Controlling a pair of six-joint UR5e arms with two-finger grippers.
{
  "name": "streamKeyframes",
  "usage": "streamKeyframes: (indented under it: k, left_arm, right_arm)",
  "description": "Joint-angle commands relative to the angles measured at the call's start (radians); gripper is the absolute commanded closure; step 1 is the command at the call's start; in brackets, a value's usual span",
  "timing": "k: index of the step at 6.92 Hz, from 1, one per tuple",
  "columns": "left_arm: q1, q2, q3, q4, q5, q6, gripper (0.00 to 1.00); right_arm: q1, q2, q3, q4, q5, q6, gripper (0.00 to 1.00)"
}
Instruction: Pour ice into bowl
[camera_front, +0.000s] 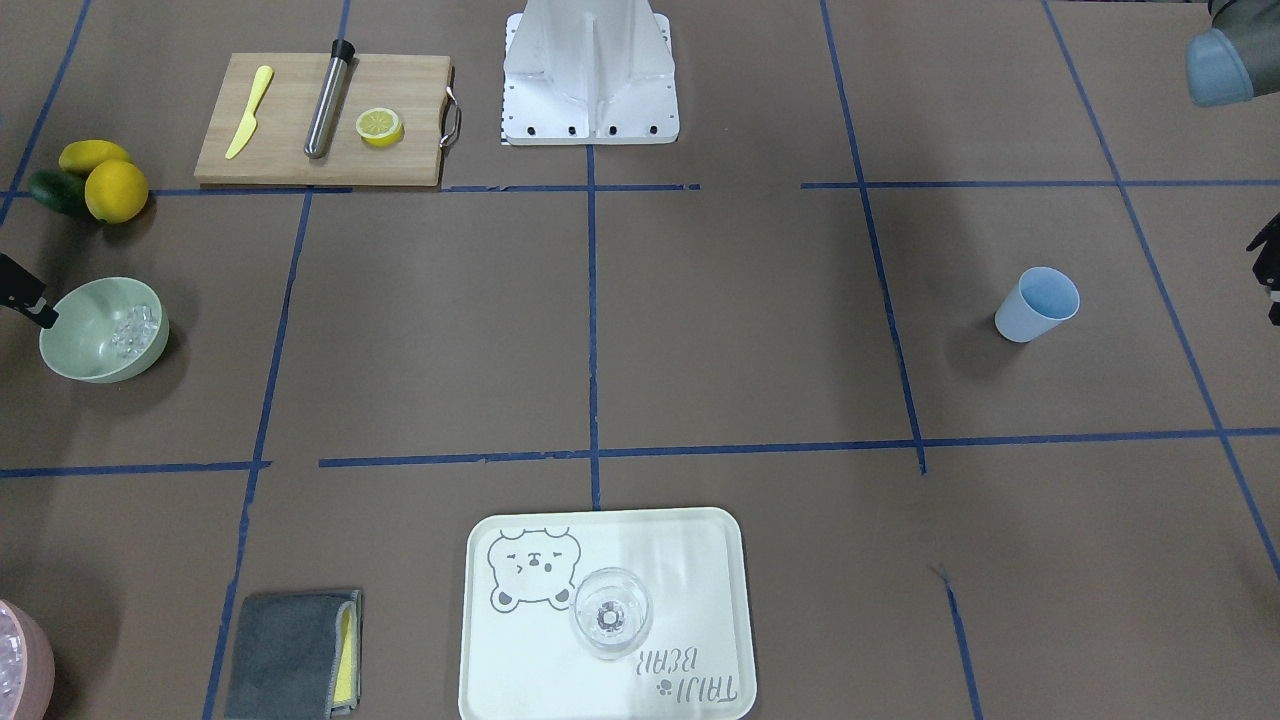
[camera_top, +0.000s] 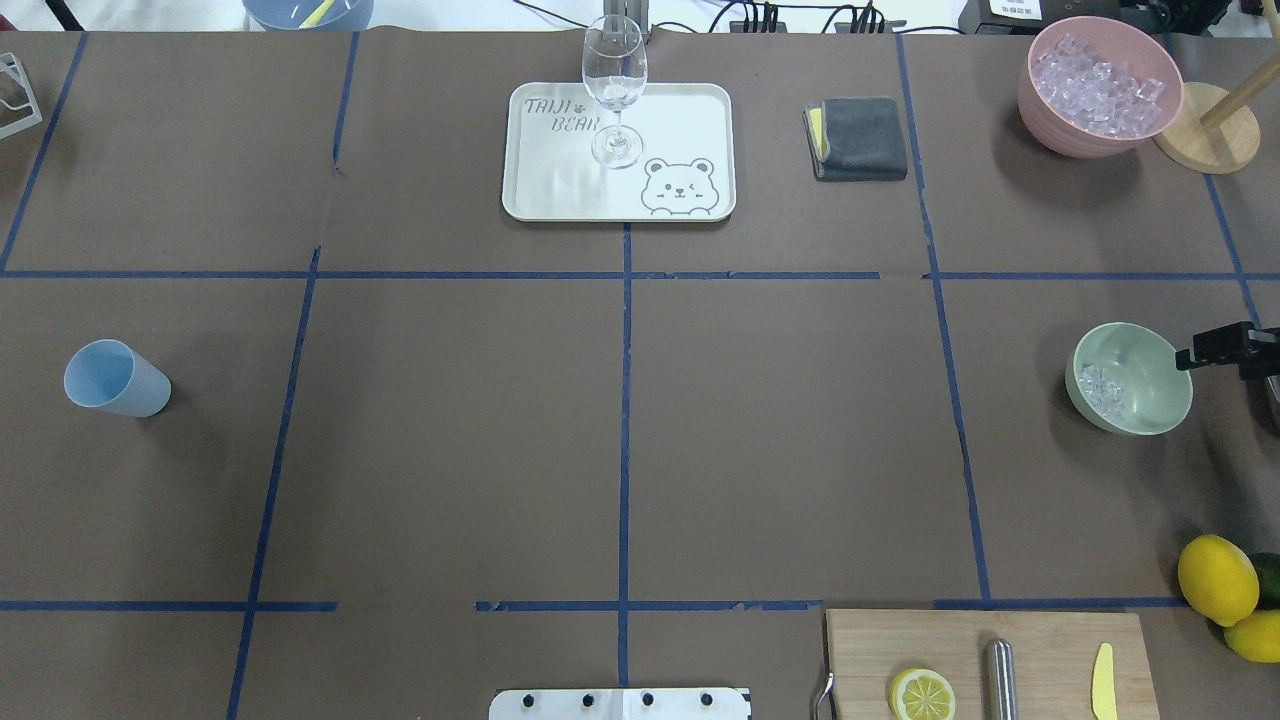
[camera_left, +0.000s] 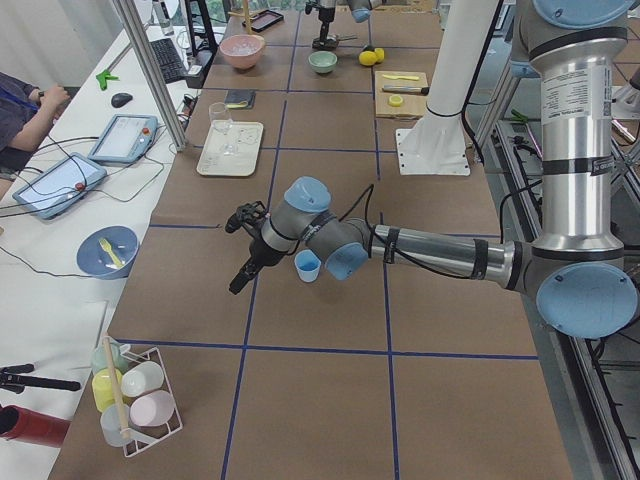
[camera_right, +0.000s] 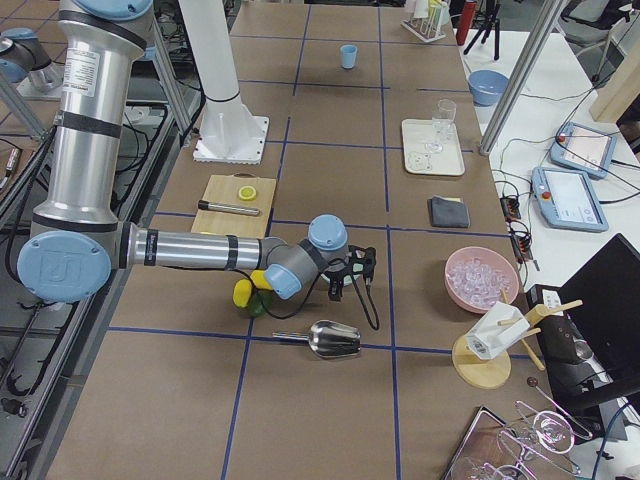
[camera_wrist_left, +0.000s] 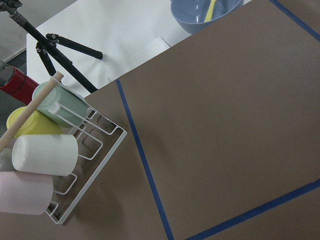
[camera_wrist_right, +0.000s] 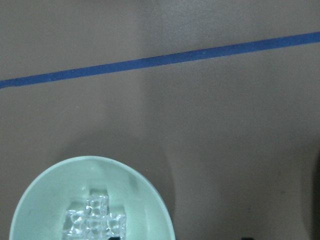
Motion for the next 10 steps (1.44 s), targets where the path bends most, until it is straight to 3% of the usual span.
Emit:
streamKeyframes:
  k: [1, 3, 5, 7, 10]
  left_arm:
    - [-0.045, -0.126, 0.001, 0.272, -0.081, 0.003, 0.00]
    - [-0.109, -0.152, 0.011, 0.417, -0.236, 0.101, 0.00]
    - [-0.193, -0.152, 0.057, 0.492, -0.327, 0.207, 0.00]
    - [-0.200, -0.133, 0.065, 0.506, -0.332, 0.239, 0.00]
    - [-0.200, -0.096, 0.099, 0.508, -0.336, 0.233, 0.00]
  right_arm:
    - [0.136, 0.008, 0.004, -0.219, -0.008, -0.365, 0.00]
    - [0.307, 0.101, 0.007, -0.513, -0.003, -0.718, 0.00]
    - [0.423, 0.197, 0.004, -0.805, 0.040, -0.980, 0.00]
    - [0.460, 0.177, 0.005, -0.809, 0.152, -0.993, 0.00]
    - [0.457, 0.219, -0.007, -0.809, 0.137, -0.950, 0.00]
